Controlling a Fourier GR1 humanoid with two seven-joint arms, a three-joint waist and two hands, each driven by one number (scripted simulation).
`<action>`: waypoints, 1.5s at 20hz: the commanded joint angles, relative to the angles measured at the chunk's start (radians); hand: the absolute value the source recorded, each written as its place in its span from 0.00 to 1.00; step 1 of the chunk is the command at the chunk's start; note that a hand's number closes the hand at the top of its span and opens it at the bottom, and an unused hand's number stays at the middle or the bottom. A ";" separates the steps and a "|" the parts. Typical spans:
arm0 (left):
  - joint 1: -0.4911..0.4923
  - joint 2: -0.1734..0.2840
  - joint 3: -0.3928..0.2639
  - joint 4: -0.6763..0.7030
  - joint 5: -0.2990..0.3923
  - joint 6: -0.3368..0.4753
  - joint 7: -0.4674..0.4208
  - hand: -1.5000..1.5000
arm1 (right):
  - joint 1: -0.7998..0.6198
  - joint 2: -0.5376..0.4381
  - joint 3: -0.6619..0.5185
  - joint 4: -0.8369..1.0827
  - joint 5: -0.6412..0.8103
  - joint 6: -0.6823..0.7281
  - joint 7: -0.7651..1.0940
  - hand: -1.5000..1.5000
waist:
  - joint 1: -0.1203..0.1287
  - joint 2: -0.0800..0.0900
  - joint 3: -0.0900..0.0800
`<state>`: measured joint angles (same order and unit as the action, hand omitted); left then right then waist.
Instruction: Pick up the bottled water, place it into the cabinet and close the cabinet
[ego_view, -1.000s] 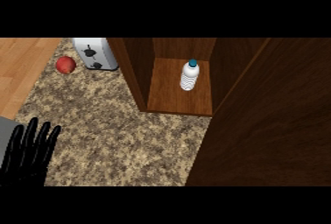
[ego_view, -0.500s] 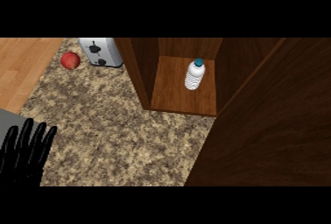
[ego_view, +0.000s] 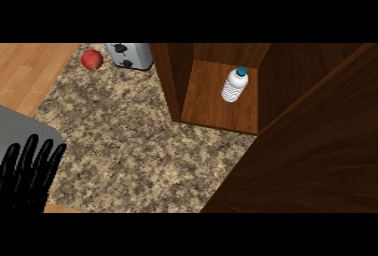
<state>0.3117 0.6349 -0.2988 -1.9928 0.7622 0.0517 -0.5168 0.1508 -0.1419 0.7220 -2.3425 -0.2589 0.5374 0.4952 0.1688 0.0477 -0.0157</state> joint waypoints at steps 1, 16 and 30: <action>0.007 0.013 -0.001 -0.015 0.001 -0.016 0.006 0.00 | -0.055 0.135 0.028 0.181 -0.075 -0.125 0.054 1.00 | 0.012 0.002 0.005; 0.034 0.016 0.048 0.018 0.028 -0.028 -0.009 0.00 | -0.042 0.136 -0.256 0.190 -0.070 -0.386 -0.095 1.00 | -0.052 -0.003 0.006; 0.011 0.004 0.037 0.043 0.044 -0.060 0.010 0.00 | -0.771 0.142 -0.465 0.814 -0.186 -0.776 -0.131 1.00 | -0.035 -0.020 0.014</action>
<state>0.3225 0.6540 -0.2460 -1.9524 0.8112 -0.0172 -0.5139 -0.4081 -0.0070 0.2959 -1.7131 -0.4162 -0.1447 0.3729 0.1426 0.0352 -0.0030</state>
